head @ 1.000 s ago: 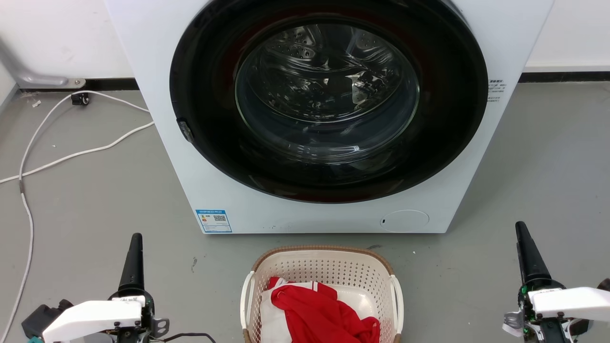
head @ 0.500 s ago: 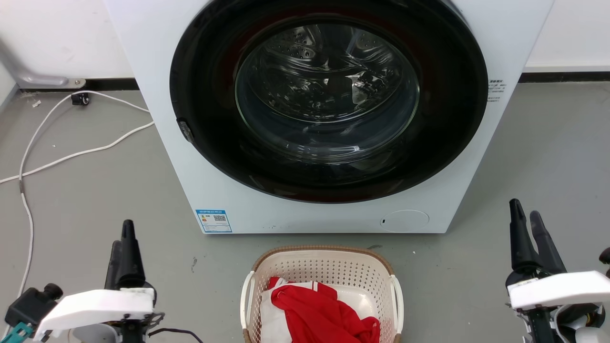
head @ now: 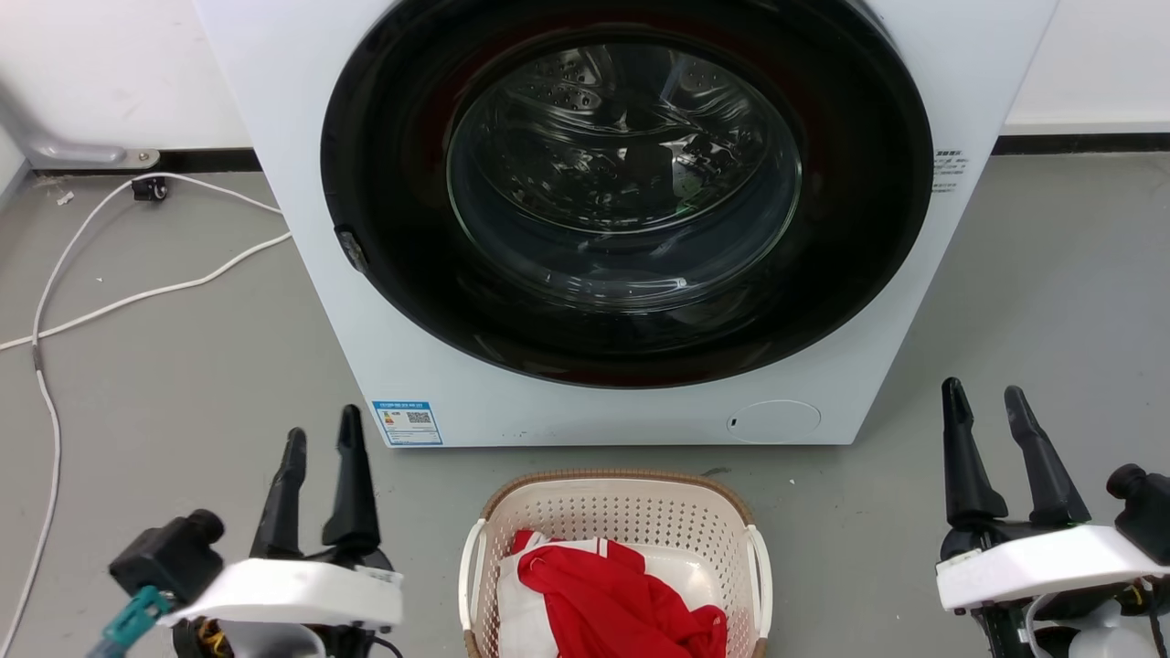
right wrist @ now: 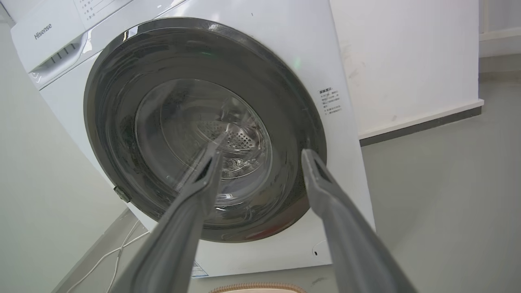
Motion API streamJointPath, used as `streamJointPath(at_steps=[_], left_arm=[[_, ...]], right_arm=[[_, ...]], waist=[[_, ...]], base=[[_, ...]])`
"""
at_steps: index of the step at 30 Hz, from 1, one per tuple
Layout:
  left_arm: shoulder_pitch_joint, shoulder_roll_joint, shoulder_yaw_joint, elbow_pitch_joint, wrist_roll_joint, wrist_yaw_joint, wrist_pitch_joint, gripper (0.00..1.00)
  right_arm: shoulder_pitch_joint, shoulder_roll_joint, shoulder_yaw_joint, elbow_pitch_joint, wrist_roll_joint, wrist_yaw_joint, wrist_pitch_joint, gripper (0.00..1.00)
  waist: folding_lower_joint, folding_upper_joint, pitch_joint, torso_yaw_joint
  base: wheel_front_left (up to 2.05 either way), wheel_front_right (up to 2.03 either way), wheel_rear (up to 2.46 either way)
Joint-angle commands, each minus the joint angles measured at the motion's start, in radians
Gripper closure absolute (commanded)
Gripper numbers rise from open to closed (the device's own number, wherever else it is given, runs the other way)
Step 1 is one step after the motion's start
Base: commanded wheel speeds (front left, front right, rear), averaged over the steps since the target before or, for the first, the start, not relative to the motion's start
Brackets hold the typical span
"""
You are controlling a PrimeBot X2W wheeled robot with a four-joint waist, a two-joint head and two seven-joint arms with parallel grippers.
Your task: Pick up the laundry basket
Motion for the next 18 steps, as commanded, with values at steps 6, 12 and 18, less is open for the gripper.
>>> streamJointPath(at_steps=[6, 12, 18], left_arm=[[0.001, 0.019, -0.072, -0.032, 0.182, -0.002, -0.024, 0.00], [0.001, 0.073, -0.172, -0.026, 0.304, 0.073, -0.045, 0.00], [0.001, 0.111, -0.238, -0.011, 0.345, 0.113, -0.059, 0.00]], right_arm=[[0.009, -0.002, 0.004, -0.022, -0.107, 0.000, -0.025, 0.00], [0.017, -0.002, 0.019, -0.004, -0.181, 0.000, -0.046, 0.00], [0.031, -0.002, 0.023, 0.008, -0.239, 0.000, -0.060, 0.00]], waist=[[0.0000, -0.0001, 0.003, -0.003], [0.0000, -0.0001, 0.004, -0.006], [0.0000, -0.0001, 0.001, -0.007]], base=[[0.00, 0.00, 0.00], [0.00, 0.00, 0.00], [0.00, 0.00, 0.00]])
